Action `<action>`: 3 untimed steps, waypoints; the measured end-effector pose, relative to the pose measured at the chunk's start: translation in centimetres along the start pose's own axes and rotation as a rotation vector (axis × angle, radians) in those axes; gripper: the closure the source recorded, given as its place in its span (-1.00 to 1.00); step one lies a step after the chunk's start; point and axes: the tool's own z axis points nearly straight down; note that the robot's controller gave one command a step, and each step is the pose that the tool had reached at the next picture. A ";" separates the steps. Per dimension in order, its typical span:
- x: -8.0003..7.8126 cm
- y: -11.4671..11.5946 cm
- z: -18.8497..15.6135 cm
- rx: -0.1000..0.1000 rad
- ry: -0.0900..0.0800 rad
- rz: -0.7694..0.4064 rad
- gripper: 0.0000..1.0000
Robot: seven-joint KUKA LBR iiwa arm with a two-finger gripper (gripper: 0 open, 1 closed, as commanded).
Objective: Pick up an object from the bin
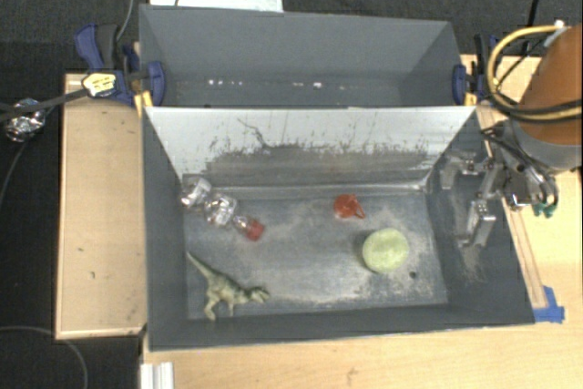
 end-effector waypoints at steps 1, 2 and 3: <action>-0.2 0.0 -0.4 0.002 -0.008 -0.004 -1.00; 0.1 2.0 5.7 0.001 -0.010 0.069 -1.00; 0.9 5.7 7.8 0.000 -0.007 0.236 -1.00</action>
Offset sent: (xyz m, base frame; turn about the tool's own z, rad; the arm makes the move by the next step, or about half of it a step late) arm -0.0094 0.0539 -0.1658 0.1896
